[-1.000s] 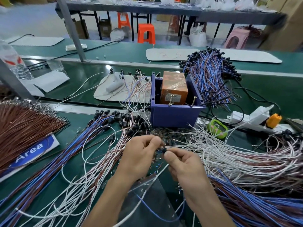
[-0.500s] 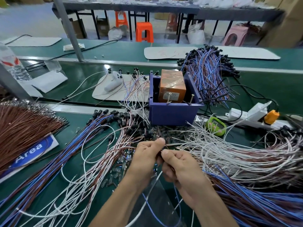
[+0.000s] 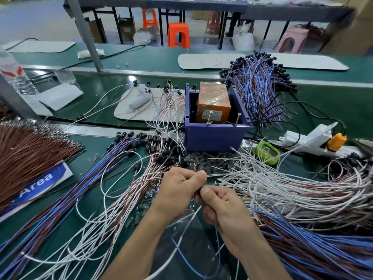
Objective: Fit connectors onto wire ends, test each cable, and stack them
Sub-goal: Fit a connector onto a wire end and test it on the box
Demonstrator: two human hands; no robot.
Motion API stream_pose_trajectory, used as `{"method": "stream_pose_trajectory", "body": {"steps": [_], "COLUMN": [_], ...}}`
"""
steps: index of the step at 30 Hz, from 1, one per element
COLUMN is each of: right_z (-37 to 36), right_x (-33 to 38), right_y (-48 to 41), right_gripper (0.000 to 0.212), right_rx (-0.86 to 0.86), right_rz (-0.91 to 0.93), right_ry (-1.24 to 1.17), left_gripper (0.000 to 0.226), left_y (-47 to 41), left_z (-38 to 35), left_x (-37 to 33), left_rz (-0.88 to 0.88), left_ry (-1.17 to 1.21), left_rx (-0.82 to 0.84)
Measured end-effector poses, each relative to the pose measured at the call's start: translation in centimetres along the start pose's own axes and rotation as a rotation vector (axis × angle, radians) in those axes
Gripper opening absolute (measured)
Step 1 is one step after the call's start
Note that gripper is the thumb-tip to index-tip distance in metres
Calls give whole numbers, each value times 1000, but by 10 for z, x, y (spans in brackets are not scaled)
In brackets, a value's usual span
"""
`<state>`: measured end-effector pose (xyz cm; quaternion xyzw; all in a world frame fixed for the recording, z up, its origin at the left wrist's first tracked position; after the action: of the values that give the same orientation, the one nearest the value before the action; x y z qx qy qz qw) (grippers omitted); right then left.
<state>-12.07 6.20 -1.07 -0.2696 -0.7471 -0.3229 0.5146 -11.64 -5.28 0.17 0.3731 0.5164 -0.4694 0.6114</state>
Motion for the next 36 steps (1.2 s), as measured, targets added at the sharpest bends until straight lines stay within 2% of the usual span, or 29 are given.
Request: {"method": "stream_pose_trajectory", "body": {"steps": [3, 5, 7, 9, 12, 14, 16, 18, 22, 24, 27, 30, 33, 36], "right_z": [3, 5, 6, 7, 8, 8, 7, 6, 3, 4, 5, 4, 3, 2], "right_x": [3, 1, 0, -2, -5, -4, -1, 4, 9, 7, 5, 5, 5, 8], "right_y": [-4, -5, -5, -6, -6, -5, -5, -7, -12, -14, -16, -15, -13, -14], "right_gripper": [40, 43, 42, 40, 33, 29, 33, 37, 39, 40, 39, 28, 27, 36], "right_rx": [-37, -54, -57, -57, -53, -36, -25, -25, -33, -51, -44, -1, 27, 10], "right_rz": [9, 6, 11, 12, -11, -19, -16, -5, 14, 9, -1, -5, -16, -7], "right_ry": [17, 7, -6, -1, 3, -9, 17, 63, 65, 49, 40, 22, 5, 45], "left_gripper": [49, 43, 43, 54, 57, 53, 56, 60, 51, 53, 58, 50, 48, 57], "left_y": [0, 0, -2, -2, -2, -1, -3, -3, -1, -5, -9, -5, -4, -6], "left_z": [-15, -21, -22, -15, 5, 8, 6, -1, -16, -9, 11, 20, 18, 11], "left_x": [18, 22, 21, 15, -8, -17, -11, 4, 23, 18, -9, -29, -29, -5], "left_rz": [186, 247, 257, 185, -66, -133, -73, 59, 298, 251, -23, -226, -223, -8], "left_ry": [381, 477, 470, 303, -160, -246, -127, 139, 534, 424, -106, -369, -343, 53], "left_rx": [16, 4, 12, 3, -68, -81, -59, -51, -72, -81, -85, -141, -128, -79]}}
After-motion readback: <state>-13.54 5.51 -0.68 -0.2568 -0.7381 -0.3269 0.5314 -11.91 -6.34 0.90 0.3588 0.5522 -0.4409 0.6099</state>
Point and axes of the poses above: each hand's wrist, its own y-axis away from the middle knuckle, its own z-axis out of the back of the hand, x = y × z, the point moved 8 cm from there along -y, towards the middle knuckle
